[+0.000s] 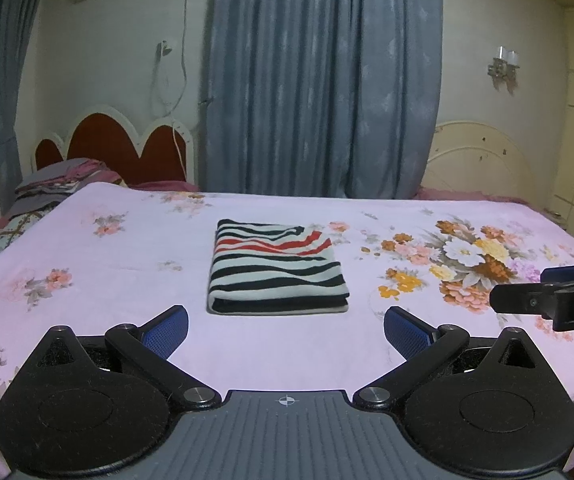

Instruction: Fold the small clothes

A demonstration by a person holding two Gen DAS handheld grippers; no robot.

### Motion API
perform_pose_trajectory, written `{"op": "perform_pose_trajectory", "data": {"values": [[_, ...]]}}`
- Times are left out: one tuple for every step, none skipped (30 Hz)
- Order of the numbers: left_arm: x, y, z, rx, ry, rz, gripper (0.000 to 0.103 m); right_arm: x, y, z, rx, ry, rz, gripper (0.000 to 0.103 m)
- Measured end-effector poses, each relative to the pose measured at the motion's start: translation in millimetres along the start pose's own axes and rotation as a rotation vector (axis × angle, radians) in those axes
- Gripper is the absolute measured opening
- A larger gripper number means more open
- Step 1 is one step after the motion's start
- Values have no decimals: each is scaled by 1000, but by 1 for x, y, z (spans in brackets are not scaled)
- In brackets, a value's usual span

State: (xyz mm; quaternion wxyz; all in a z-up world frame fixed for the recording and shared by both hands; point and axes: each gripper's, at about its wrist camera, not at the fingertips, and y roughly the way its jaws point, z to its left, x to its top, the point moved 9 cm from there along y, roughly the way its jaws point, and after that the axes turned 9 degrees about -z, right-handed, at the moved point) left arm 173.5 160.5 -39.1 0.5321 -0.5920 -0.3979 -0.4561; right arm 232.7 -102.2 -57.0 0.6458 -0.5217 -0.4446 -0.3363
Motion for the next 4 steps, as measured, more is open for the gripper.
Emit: {"op": "perform_pose_trajectory", "data": {"values": [[0,-1,-1,-7,-3,-1,103,-1,0,0,3,-2,1,102],[1,-1,0,-3,-7,-4,103,-1,1,0,3,-3,1,102],[1,-2,0,-1,-9,-7,103,-1,0,0,2,-2,2,102],[1,-2,-1,-6,-9,-7,103,-1,1,-1,5,-4,3,102]]}}
